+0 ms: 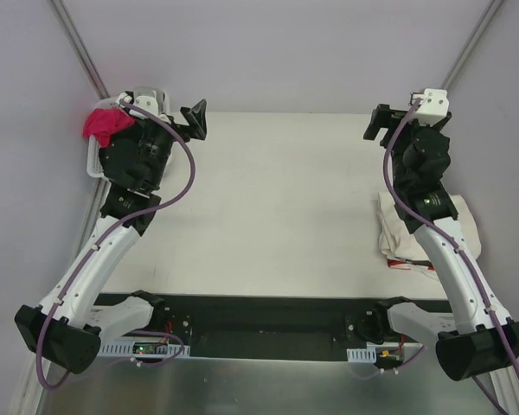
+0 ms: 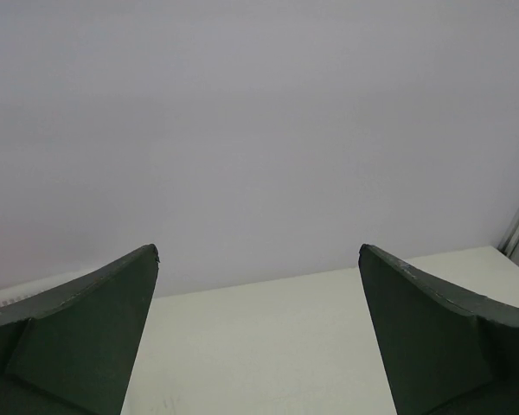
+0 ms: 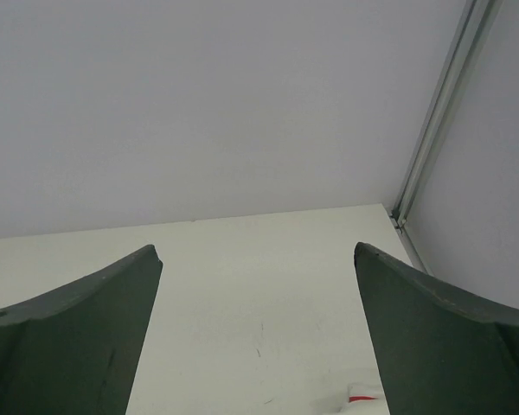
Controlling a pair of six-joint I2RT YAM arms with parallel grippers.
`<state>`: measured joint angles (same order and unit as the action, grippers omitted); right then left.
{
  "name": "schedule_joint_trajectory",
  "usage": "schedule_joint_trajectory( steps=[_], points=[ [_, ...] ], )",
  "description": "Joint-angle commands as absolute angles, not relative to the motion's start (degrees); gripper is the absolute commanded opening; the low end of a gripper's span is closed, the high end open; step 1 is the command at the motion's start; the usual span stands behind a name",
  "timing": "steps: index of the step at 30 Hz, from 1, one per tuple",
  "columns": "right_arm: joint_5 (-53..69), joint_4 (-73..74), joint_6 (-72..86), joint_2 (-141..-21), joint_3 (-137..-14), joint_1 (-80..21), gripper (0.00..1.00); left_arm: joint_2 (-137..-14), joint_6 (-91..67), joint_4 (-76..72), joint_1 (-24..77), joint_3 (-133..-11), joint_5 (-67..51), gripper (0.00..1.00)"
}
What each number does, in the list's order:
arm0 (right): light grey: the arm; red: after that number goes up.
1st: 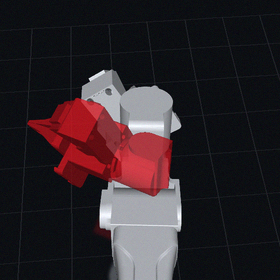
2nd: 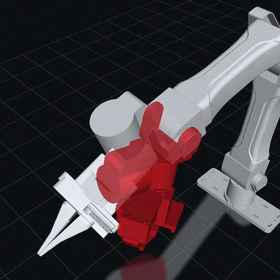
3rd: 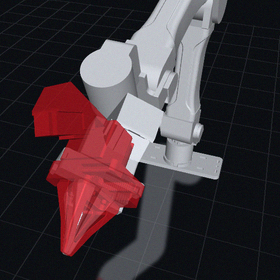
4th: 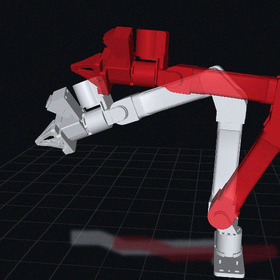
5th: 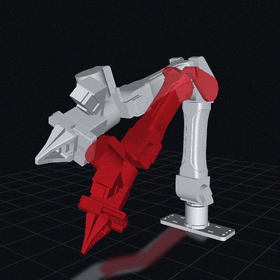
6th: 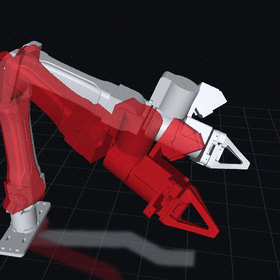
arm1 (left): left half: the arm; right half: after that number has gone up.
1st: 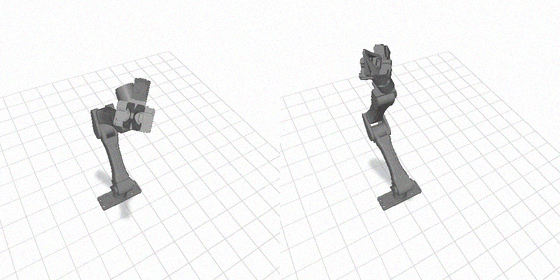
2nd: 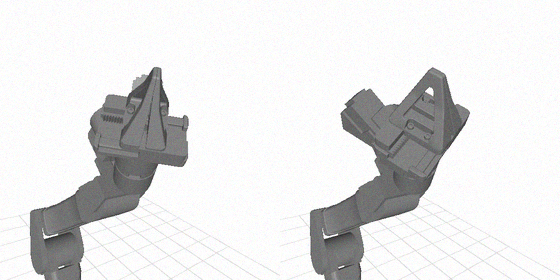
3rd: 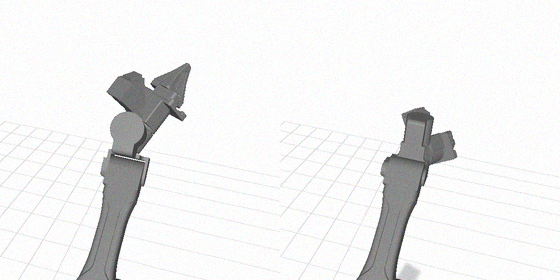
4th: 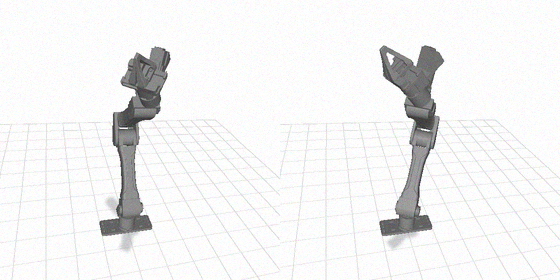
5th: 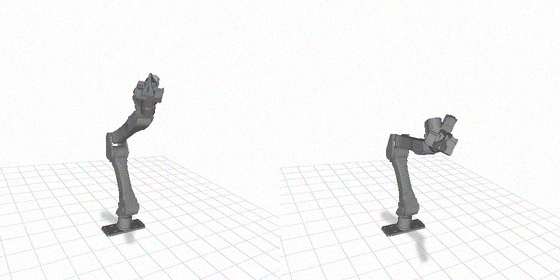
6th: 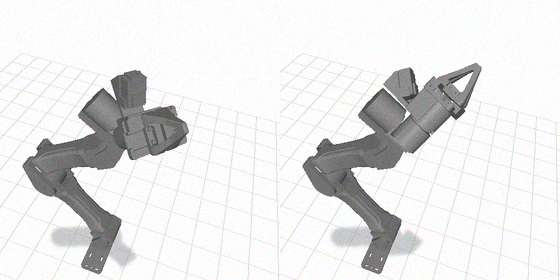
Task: Fold and stack the t-shirts
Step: Grab crumpled tshirt from bin with the left arm
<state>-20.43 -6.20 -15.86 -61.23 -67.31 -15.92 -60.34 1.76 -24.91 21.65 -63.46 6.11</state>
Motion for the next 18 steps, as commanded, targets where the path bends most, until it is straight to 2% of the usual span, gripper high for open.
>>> schedule_joint_trajectory(
  steps=[1, 4, 12, 18],
  points=[
    [-16.82, -14.4, -18.46, -60.47, -61.98, -16.26, 0.96, -61.25, 3.25, -26.63, 21.53, -62.75, 8.25, 1.0],
    [-11.71, -18.28, -18.72, -58.71, -59.51, -16.26, 0.96, -63.19, 3.51, -26.02, 21.53, -62.75, 8.88, 0.99],
    [-7.56, -25.47, -18.19, -57.13, -60.21, -16.35, 0.96, -66.18, 4.48, -26.54, 21.53, -64.95, 5.11, 0.99],
    [-4.65, -29.97, -17.84, -56.6, -60.91, -16.35, 0.96, -68.1, 10.45, -32.16, 21.53, -66.44, 5.35, 0.99]
  ],
)
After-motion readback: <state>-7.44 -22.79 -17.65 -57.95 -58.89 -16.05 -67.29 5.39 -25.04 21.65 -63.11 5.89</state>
